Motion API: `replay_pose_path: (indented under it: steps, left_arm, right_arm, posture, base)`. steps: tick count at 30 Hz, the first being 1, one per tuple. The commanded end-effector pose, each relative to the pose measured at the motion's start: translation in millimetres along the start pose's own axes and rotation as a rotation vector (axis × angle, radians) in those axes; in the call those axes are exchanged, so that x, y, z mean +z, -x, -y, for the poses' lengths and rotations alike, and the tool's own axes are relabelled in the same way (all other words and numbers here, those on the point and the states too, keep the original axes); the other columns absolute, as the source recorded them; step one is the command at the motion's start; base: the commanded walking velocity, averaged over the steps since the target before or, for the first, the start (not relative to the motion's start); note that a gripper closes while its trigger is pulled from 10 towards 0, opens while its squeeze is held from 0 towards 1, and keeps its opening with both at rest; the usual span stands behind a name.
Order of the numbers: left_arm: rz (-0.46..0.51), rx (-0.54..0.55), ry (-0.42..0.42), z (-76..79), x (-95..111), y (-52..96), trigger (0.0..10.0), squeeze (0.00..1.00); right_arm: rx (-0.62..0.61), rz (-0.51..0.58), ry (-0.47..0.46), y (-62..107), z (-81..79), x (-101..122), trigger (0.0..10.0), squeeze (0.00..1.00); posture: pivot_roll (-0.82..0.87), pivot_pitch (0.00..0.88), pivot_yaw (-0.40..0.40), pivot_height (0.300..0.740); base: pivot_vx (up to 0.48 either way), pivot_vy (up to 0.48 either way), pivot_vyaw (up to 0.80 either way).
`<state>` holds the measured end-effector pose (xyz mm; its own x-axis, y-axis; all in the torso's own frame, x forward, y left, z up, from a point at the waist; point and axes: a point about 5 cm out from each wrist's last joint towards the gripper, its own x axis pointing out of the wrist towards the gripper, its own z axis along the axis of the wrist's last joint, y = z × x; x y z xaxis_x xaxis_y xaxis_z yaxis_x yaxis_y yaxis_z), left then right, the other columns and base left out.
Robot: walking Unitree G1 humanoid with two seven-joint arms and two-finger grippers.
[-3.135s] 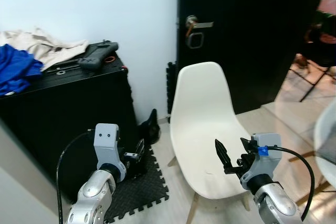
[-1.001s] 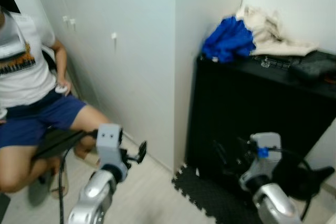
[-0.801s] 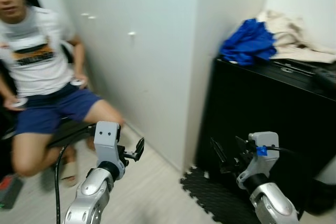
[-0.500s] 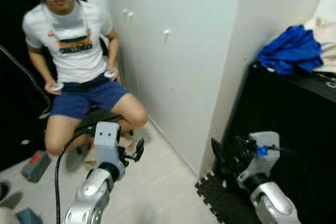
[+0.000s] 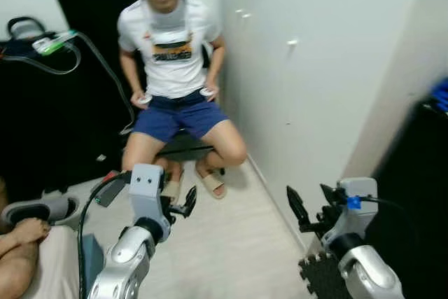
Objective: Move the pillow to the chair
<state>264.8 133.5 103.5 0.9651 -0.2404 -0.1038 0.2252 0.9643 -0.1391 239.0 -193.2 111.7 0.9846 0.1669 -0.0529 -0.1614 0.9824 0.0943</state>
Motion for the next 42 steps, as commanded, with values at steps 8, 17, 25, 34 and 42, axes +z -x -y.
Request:
replay_pose_path:
  steps: [8, 17, 25, 34, 42]
  left_arm:
    - [-0.006, 0.007, 0.001, -2.8, -1.3, 1.5, 10.0, 0.00]
    - [-0.004, 0.004, -0.001, -2.7, -0.6, 1.7, 10.0, 0.00]
    - [-0.004, 0.002, -0.001, -2.5, -0.5, 1.8, 10.0, 0.00]
    - [-0.006, 0.003, -0.002, -2.0, -1.2, 2.0, 10.0, 0.00]
    - [-0.009, 0.002, -0.003, -2.1, -2.1, 2.0, 10.0, 0.00]
  right_arm:
    - [0.018, -0.002, -0.003, 0.7, -3.4, -0.6, 10.0, 0.00]
    - [0.018, 0.002, -0.002, 1.0, -3.7, 0.3, 10.0, 0.00]
    - [0.021, 0.006, -0.001, 1.6, -4.9, 1.7, 10.0, 0.00]
    - [0.033, -0.002, 0.014, 1.7, -5.1, 0.5, 10.0, 0.00]
    - [0.037, 0.000, 0.008, 1.4, -6.0, -0.5, 10.0, 0.00]
  posture:
    - [-0.06, 0.007, 0.016, 0.735]
    - [-0.06, 0.010, 0.015, 0.735]
    - [-0.07, 0.013, 0.017, 0.735]
    - [-0.07, 0.007, 0.014, 0.735]
    - [-0.07, 0.001, 0.016, 0.735]
  base:
    - [0.319, 0.000, 0.19]
    - [0.368, 0.000, 0.00]
    - [0.375, 0.000, 0.00]
    - [0.374, 0.000, 0.15]
    - [0.373, 0.000, 0.46]
